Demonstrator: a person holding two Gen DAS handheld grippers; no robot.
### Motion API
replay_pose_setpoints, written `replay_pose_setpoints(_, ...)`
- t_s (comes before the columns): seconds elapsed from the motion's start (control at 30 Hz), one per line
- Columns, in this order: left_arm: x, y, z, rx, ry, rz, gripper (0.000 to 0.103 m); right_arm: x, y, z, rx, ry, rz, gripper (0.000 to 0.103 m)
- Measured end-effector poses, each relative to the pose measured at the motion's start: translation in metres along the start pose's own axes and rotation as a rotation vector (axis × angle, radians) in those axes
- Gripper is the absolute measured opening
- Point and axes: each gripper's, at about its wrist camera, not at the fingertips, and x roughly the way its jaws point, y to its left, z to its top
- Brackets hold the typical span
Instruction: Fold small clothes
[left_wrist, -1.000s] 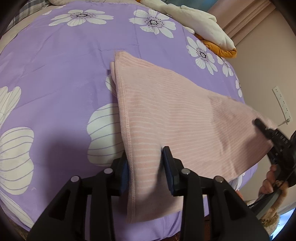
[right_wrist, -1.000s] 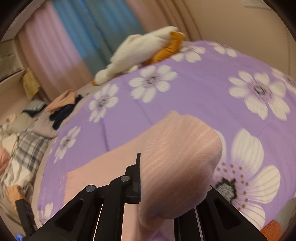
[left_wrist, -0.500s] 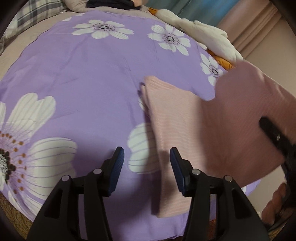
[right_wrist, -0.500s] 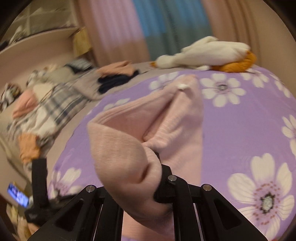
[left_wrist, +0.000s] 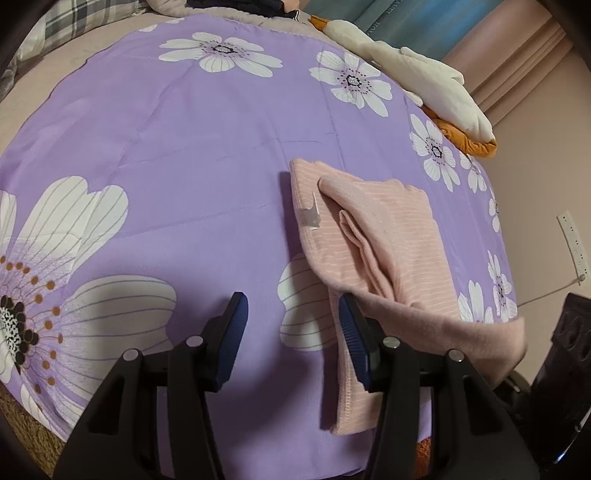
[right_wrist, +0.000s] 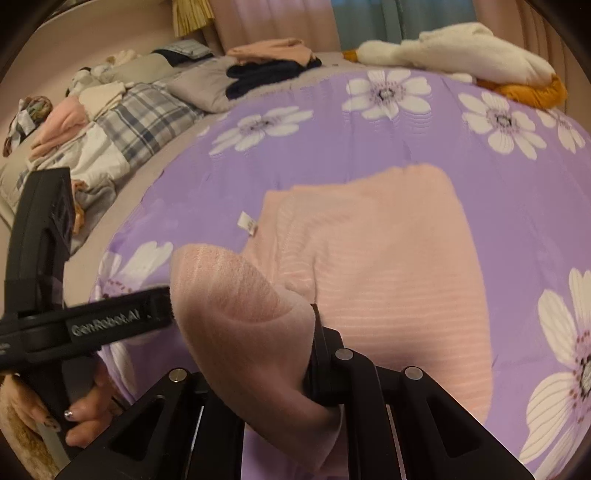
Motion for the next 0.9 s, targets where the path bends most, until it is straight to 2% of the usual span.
replay_pose_setpoints(0.13, -0.002, 0.004, 0.004, -0.024, 0.011, -0.058, 0.055, 0.0, -0.003, -0.005, 0.013, 0.02, 0.016, 0.015)
replay_pose_setpoints(0.27, -0.007, 0.011, 0.009, -0.072, 0.009, -0.148, 0.064, -0.012, -0.007, -0.007, 0.028, 0.04, 0.102, 0.055)
replay_pose_setpoints(0.3, -0.007, 0.012, 0.01, -0.084, 0.012, -0.168, 0.065, -0.019, -0.008, -0.008, 0.03, 0.033, 0.129, 0.06)
replay_pose_setpoints(0.43, 0.003, 0.008, 0.015, -0.123, 0.052, -0.273, 0.068, -0.045, -0.015, -0.009, 0.04, -0.014, 0.196, 0.068)
replay_pose_setpoints(0.53, 0.01, 0.001, 0.015, -0.143, 0.089, -0.325, 0.068, -0.061, -0.026, -0.009, 0.077, -0.058, 0.235, 0.068)
replay_pose_setpoints(0.6, 0.01, -0.004, 0.016, -0.137, 0.091, -0.338, 0.068, -0.068, -0.033, -0.01, 0.1, -0.085, 0.265, 0.073)
replay_pose_setpoints(0.83, 0.022, -0.033, 0.031, -0.065, 0.104, -0.291, 0.066, -0.059, -0.055, -0.008, 0.176, -0.085, 0.088, 0.073)
replay_pose_setpoints(0.9, 0.025, -0.043, 0.034, -0.031, 0.101, -0.266, 0.059, -0.053, -0.058, -0.008, 0.186, -0.075, 0.046, 0.073)
